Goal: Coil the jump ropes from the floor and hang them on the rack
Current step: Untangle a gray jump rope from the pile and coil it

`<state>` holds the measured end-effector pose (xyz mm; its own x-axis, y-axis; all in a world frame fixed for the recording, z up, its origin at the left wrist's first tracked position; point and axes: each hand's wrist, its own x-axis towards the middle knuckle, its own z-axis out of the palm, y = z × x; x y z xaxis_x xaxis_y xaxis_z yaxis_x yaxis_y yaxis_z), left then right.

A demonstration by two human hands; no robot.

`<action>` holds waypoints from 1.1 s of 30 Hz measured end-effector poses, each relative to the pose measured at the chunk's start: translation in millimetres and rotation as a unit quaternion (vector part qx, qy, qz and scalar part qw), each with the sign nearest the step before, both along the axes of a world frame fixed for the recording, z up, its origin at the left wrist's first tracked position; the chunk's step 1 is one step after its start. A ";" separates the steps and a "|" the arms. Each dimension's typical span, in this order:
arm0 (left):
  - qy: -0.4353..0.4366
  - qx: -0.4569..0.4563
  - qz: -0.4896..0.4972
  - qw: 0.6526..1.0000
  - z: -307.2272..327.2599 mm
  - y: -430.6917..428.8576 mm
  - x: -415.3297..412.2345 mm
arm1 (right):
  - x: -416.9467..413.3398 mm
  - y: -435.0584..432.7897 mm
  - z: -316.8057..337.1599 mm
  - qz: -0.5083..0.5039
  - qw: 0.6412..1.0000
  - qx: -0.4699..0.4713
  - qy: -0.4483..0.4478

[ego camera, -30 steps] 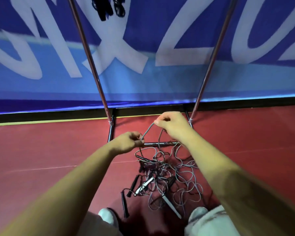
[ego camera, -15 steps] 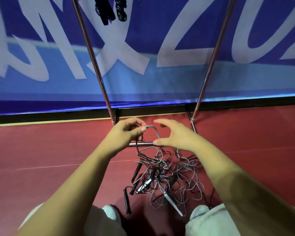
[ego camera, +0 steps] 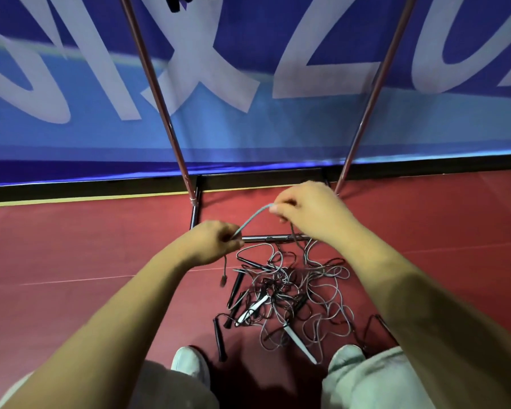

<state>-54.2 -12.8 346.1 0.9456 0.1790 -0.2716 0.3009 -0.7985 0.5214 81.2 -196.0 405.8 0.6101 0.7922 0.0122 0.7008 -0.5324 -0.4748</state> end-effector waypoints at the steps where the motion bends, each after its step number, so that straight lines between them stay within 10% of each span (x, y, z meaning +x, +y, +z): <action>1: 0.029 -0.009 0.018 0.999 -3.9 3.7 -1.8 | 1.4 -0.3 -0.5 -0.030 0.998 0.048 -0.021; 6: 0.074 0.005 0.050 0.996 -12.3 10.0 -6.3 | 11.2 -9.3 3.5 -0.168 0.970 0.176 0.027; 14: -0.169 -0.245 0.072 0.952 37.7 -13.9 0.3 | 19.2 -30.4 3.1 -0.194 0.941 -0.274 0.034; 19: -0.152 -0.255 0.025 0.955 45.7 -18.8 0.5 | -1.3 -11.8 0.6 0.009 0.982 0.084 0.170; 26: -0.141 -0.295 0.058 0.943 36.8 -5.9 1.2 | -9.5 -7.1 6.5 0.046 0.969 0.142 0.198; 33: -0.089 -0.167 0.051 0.981 17.9 5.6 -1.2 | 6.3 -10.0 12.8 -0.062 0.876 0.362 0.314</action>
